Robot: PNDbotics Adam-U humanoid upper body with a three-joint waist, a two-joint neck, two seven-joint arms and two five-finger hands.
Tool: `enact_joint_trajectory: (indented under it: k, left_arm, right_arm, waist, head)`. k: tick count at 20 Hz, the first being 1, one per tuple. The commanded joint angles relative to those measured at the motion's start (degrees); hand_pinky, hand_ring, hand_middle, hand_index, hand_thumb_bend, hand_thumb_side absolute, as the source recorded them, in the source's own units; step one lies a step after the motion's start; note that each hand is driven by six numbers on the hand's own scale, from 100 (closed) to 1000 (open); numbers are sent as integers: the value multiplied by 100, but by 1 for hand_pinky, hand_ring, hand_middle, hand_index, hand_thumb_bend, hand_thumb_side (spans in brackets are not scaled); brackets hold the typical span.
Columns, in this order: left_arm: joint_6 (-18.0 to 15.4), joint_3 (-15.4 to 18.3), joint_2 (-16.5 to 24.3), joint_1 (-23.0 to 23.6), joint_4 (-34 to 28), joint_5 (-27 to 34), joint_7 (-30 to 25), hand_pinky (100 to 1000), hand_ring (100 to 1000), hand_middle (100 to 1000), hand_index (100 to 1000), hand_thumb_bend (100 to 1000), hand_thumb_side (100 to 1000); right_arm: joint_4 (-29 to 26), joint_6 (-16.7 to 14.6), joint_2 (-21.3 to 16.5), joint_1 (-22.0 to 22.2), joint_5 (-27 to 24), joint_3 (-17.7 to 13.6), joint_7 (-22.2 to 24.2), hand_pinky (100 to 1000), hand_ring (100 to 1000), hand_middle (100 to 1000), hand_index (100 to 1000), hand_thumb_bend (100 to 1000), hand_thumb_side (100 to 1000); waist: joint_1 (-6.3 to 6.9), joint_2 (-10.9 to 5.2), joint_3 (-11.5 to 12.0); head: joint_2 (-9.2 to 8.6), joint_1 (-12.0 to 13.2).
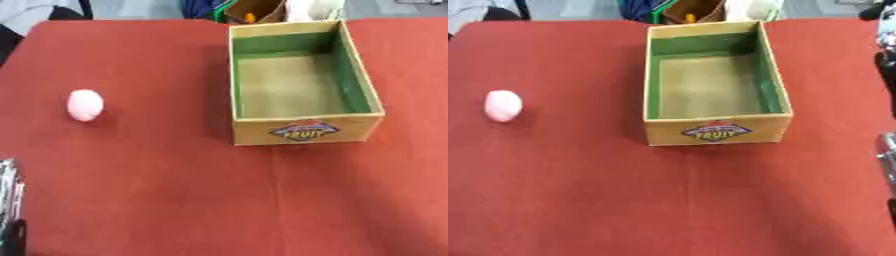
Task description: Pick up objects on the table and place them in the box.
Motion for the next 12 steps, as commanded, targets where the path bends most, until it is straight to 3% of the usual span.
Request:
enact_joint_trajectory:
  k: [1, 6, 12]
  left_arm:
    - [239, 61, 376, -131, -107, -240, 49, 531, 464, 416, 598, 100, 689]
    - [1010, 73, 837, -314, -84, -1089, 58, 519, 455, 415, 606, 100, 677]
    - [1866, 32, 1178, -575, 141, -1981, -347, 516, 458, 425, 625, 100, 677]
  right_arm:
    - [-112, 12, -135, -51, 20, -28, -7, 533, 638, 565, 784, 100, 452]
    - [-112, 10, -132, -60, -6, -19, 9, 534, 639, 566, 784, 100, 452]
    - [-112, 9, -134, -63, -18, -18, 19, 534, 639, 567, 784, 100, 451]
  waist:
    - [-1, -141, 7]
    - [1, -202, 29]
    - [13, -234, 29]
  head:
    - [7, -30]
    - [111, -87]
    - [206, -97]
